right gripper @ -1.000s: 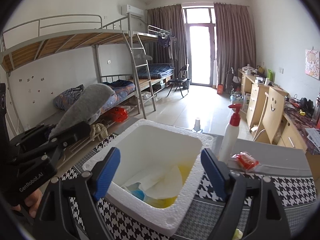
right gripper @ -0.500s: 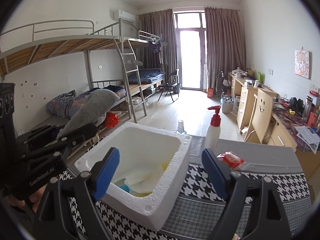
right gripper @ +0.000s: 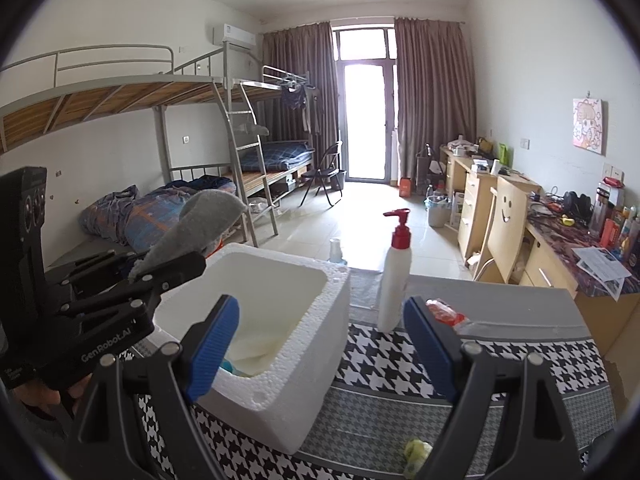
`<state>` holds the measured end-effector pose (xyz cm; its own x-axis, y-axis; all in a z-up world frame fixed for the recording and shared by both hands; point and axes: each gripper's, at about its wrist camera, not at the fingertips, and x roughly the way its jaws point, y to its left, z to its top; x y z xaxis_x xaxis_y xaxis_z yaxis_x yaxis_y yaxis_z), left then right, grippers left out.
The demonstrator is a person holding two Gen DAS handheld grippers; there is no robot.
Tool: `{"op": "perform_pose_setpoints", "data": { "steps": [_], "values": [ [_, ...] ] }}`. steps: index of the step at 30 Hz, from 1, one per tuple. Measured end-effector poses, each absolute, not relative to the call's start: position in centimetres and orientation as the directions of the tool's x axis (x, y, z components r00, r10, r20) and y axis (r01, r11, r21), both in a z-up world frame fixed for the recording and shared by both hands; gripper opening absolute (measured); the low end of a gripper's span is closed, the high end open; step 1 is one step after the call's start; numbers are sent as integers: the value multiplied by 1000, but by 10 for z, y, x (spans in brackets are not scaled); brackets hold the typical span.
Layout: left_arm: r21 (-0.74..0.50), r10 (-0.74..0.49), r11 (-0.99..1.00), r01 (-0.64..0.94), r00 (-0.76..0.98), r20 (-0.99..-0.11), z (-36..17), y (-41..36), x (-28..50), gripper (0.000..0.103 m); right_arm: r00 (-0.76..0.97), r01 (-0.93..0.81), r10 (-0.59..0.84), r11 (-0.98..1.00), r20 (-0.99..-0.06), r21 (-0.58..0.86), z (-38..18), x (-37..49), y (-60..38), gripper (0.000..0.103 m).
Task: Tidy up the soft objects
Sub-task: 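Lower the grey sock into the foam box and open the left tool, then withdraw both tools from the foam box toward the green packet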
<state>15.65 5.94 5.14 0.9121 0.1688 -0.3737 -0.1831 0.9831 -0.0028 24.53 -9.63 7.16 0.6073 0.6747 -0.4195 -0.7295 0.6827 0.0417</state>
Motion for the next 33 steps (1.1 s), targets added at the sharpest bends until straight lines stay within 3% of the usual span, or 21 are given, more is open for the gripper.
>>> {"op": "perform_pose_setpoints", "data": {
  "steps": [14,16,18,24,33],
  "values": [
    [-3,151,986,-167,897,-415,45,61,169,28,632,-698,654,714,-416,61,66,250,-116,87],
    [-6,151,986,-169,894,-423,44,62,170,35,634,-695,652,716,-415,64,66,250,-118,87],
    [-5,150,986,-168,890,-431,42,61,172,53,636,-693,651,718,-414,65,65,249,-120,87],
    [18,183,981,-193,891,-415,43,57,167,88,639,-689,649,721,-413,68,66,250,-121,87],
    [14,209,975,-220,906,-369,52,56,154,102,640,-692,655,719,-403,69,69,246,-125,87]
  ]
}}
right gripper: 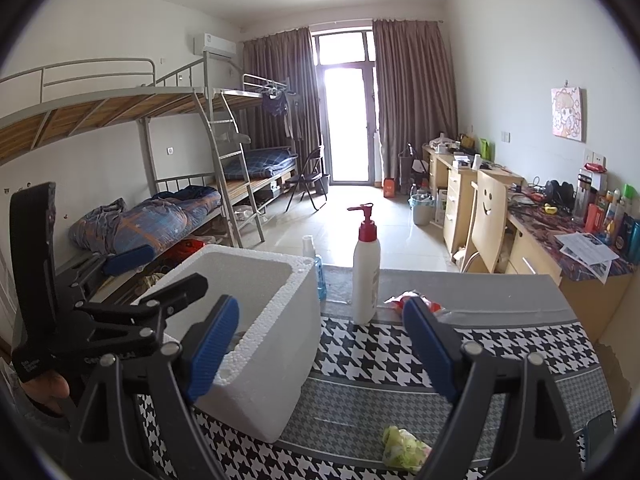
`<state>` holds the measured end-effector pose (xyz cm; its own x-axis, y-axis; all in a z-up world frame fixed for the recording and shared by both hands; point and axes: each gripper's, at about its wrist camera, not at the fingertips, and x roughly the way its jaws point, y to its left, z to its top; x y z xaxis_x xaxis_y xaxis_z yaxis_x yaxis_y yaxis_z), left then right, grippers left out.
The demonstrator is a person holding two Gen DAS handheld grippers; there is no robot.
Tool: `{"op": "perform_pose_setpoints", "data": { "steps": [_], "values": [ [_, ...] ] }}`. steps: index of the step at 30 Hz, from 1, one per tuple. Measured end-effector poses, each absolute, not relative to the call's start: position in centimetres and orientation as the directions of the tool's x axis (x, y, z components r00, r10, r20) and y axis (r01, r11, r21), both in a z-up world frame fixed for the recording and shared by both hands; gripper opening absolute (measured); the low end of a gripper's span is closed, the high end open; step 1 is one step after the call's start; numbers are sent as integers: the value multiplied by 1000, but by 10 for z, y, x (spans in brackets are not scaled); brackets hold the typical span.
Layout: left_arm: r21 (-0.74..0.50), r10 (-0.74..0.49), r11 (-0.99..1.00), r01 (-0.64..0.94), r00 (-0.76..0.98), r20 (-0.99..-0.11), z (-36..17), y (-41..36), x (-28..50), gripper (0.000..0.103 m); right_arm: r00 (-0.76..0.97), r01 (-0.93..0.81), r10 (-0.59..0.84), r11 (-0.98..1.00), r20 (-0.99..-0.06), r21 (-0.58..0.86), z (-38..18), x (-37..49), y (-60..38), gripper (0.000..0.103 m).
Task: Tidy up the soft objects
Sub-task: 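Withdraw both tools from the foam box toward the green packet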
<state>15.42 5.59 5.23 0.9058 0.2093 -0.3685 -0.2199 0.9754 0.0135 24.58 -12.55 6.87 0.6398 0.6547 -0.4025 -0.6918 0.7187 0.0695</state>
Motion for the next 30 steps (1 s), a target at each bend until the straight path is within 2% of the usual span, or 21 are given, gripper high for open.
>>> {"op": "perform_pose_setpoints", "data": {
  "steps": [30],
  "values": [
    [18,196,980,-200,932,-305,65,37,113,102,667,-685,654,727,-356,51,79,214,-146,87]
  ]
}}
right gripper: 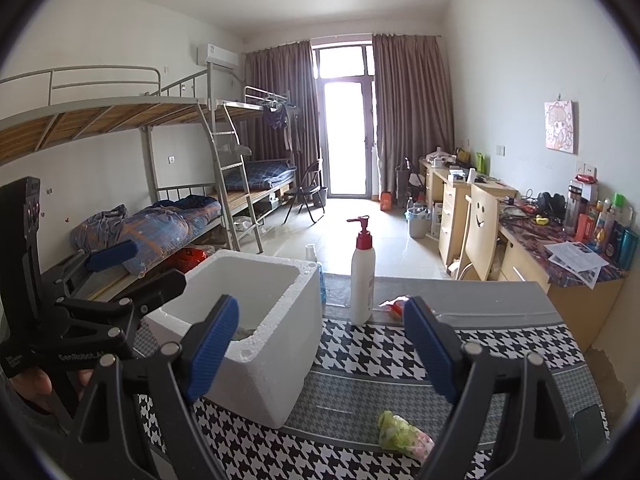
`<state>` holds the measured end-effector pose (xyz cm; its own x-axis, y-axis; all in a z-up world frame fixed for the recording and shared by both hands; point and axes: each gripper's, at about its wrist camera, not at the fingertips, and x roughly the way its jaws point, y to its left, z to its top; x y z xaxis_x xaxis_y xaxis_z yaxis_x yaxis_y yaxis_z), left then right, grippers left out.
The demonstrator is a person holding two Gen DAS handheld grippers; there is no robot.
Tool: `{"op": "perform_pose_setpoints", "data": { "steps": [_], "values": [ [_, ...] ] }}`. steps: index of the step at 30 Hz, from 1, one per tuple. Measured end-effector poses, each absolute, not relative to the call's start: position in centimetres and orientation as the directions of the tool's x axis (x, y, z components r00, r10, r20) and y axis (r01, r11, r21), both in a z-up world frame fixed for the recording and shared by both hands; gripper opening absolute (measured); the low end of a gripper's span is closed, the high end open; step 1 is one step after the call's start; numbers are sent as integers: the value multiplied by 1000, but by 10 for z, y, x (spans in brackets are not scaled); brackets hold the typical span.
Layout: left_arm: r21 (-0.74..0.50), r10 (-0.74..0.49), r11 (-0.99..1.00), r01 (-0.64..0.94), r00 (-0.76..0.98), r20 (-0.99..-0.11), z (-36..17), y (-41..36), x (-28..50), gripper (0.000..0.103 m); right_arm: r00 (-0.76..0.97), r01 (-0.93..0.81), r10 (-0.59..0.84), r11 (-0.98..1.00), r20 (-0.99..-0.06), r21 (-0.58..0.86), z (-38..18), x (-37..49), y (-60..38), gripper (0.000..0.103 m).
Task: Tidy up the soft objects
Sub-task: 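Withdraw both tools from the foam box toward the green packet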
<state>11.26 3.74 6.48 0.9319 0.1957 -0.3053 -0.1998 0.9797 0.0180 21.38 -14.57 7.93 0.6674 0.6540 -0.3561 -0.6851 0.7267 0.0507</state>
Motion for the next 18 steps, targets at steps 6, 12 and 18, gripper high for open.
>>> {"op": "perform_pose_setpoints", "data": {
  "steps": [6,12,18],
  "values": [
    [19,184,982,-187,937,-298,64,33,105,102,677,-678,648,734,-350,45,80,208,-151,87],
    [20,171,985,-173,939,-300,62,27,103,102,681,-674,642,738,-352,41,76,206,-155,87],
    [12,159,987,-163,939,-305,58,22,101,102,685,-667,636,743,-355,44,72,205,-160,87]
  ]
}}
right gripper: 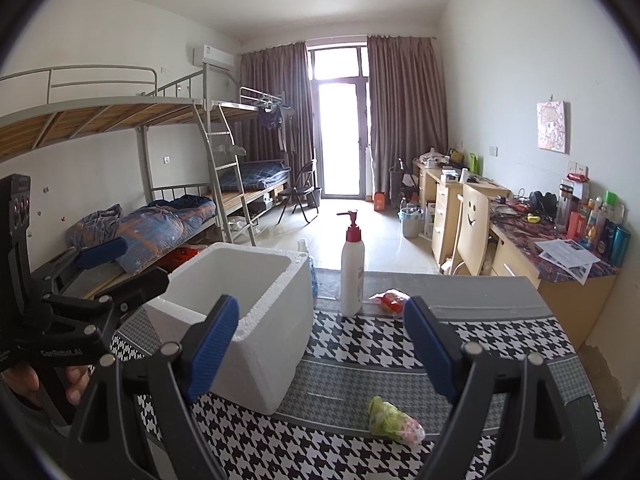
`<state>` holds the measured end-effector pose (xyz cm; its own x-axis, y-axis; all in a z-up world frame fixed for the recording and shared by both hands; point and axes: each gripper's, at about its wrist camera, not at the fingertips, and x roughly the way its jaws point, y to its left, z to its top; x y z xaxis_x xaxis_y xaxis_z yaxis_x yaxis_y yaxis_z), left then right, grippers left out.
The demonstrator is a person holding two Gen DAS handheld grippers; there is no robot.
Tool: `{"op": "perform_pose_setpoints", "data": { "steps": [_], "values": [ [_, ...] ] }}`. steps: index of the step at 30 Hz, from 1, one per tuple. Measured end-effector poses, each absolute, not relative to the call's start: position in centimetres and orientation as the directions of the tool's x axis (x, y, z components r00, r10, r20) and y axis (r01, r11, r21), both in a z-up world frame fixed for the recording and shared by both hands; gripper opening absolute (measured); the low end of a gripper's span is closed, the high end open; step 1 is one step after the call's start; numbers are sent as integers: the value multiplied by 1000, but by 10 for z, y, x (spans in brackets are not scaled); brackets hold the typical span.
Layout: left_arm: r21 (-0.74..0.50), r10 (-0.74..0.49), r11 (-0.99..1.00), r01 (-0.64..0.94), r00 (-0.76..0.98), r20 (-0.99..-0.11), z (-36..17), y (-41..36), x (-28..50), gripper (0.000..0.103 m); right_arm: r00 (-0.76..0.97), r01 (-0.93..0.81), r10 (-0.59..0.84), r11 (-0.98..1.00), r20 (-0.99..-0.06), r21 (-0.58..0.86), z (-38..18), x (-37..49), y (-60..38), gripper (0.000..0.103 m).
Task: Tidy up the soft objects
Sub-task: 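Withdraw both tools from the foam box toward the green packet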
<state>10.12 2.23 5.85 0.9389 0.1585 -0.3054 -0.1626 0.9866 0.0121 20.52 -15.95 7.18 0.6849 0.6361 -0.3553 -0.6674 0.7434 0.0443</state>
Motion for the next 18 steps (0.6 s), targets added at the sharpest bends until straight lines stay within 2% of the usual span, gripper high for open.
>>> {"op": "perform_pose_setpoints", "data": {
  "steps": [18],
  "values": [
    [4,108,994,-112,953,-285,45,0,91,102,699,-635,610,769,-373,70,58,204,-180,87]
  ]
}}
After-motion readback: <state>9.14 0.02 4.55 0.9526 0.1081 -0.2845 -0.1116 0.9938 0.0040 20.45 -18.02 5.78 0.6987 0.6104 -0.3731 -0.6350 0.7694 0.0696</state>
